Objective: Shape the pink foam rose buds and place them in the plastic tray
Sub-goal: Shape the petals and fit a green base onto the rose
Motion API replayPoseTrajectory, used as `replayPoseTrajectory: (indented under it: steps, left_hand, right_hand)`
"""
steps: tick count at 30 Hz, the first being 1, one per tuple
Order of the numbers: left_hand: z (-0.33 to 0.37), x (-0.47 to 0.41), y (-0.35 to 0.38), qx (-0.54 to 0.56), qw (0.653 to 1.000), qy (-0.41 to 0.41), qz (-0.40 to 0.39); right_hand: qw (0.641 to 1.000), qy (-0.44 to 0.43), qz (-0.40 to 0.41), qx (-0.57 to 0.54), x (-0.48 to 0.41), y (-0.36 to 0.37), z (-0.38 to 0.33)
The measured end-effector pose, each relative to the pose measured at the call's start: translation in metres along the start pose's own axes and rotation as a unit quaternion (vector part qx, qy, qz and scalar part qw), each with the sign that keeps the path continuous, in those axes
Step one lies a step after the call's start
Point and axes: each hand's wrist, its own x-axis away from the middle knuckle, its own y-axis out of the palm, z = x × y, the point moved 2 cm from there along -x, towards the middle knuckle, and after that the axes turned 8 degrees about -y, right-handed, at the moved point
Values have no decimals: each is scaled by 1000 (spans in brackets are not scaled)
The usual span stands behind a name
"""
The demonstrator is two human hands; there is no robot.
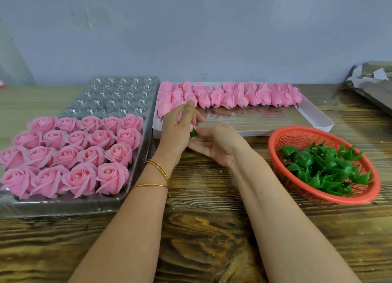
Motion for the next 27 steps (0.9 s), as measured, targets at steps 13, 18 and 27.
replayPoseTrajectory:
  steps: [13,18,27]
  left_hand:
    - [-4,-2,0,15,1000,-11,12]
    - [-5,-2,0,14,1000,-11,11]
    - [-5,-2,-1,15,1000,-11,10]
  right_hand:
    - [999,-42,23,3,0,-1,0]
    - [998,-45,29,17,1,-2,-1]
    - [999,-38,24,8,2,-3,-2]
